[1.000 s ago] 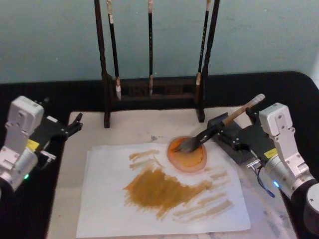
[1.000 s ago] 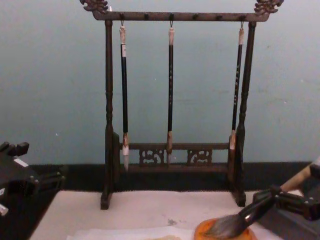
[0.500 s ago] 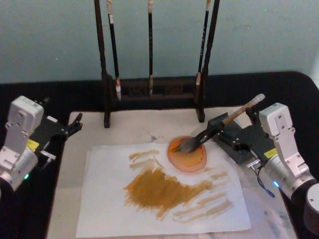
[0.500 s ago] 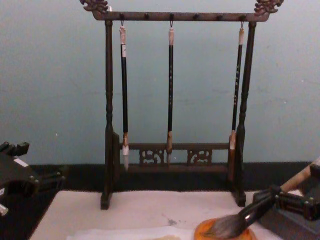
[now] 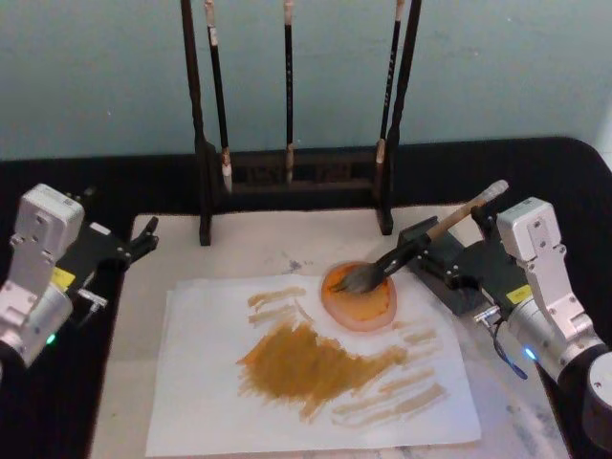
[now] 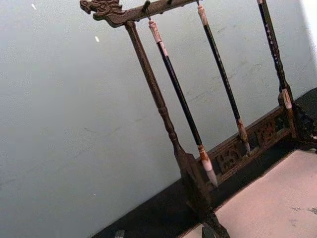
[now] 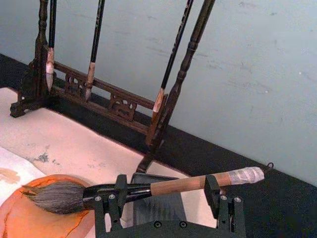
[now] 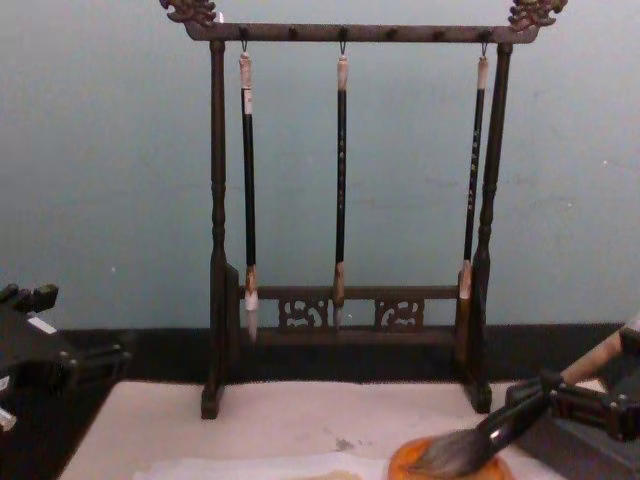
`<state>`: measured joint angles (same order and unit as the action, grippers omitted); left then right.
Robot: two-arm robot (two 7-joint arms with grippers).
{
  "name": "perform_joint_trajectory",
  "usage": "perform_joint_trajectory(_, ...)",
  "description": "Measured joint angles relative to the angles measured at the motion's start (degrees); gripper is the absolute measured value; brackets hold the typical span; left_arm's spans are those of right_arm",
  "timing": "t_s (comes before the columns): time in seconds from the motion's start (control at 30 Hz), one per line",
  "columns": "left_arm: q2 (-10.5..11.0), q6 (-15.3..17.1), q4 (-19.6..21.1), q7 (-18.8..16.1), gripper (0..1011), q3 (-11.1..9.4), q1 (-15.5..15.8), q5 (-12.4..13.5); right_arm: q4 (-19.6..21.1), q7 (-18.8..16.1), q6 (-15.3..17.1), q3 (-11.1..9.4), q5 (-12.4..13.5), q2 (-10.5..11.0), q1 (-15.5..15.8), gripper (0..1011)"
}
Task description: Pick up the brush from the inkstone, write on the paper, then place the brush back to its original position.
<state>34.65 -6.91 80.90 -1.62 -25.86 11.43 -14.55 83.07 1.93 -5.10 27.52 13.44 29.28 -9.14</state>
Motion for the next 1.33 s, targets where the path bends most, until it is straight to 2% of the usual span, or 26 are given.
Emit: perform_joint_trajectory(1.33, 0.0, 0.0, 0.0, 0.0, 1010, 0.0, 0.0, 0.0, 0.0, 0.0, 0.0, 0.0, 0.0, 0.0, 0.0, 1000)
